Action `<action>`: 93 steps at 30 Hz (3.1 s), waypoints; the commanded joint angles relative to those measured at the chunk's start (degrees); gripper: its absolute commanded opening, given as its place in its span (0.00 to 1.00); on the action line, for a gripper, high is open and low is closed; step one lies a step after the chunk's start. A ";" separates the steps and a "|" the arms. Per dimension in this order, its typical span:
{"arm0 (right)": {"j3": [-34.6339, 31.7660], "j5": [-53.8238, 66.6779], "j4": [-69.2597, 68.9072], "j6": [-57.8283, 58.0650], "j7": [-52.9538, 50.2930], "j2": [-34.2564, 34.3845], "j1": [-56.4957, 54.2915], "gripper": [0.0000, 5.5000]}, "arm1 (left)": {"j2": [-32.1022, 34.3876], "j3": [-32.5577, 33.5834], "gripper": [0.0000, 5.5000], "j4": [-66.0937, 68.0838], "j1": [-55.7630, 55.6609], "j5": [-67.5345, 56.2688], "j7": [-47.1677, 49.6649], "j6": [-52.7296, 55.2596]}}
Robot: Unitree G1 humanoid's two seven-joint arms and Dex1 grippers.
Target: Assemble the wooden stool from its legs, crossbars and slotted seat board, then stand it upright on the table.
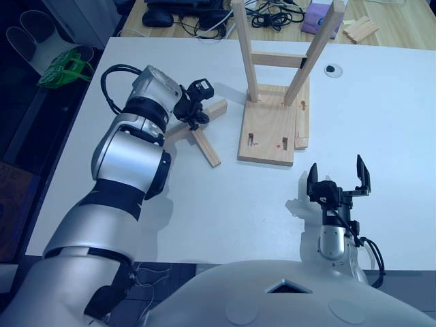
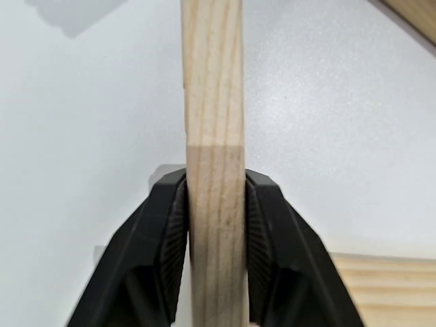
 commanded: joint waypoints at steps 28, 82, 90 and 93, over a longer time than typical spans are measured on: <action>-7.25 7.53 11.83 -6.94 6.83 -11.53 -19.23 0.98 | 5.57 32.40 0.19 -84.00 24.54 -25.76 2.68 42.49; 4.65 46.67 13.07 18.13 52.50 -8.31 -53.31 0.00 | -16.15 21.17 0.19 -109.98 51.80 -52.06 51.28 11.52; -1.96 47.29 3.99 16.46 65.09 -30.59 -34.15 0.00 | -18.76 21.58 0.19 -109.85 53.24 -47.27 56.49 8.19; -4.60 46.61 4.96 14.07 69.98 -38.64 -29.55 0.00 | -18.95 21.50 0.19 -110.31 53.73 -46.64 57.15 8.17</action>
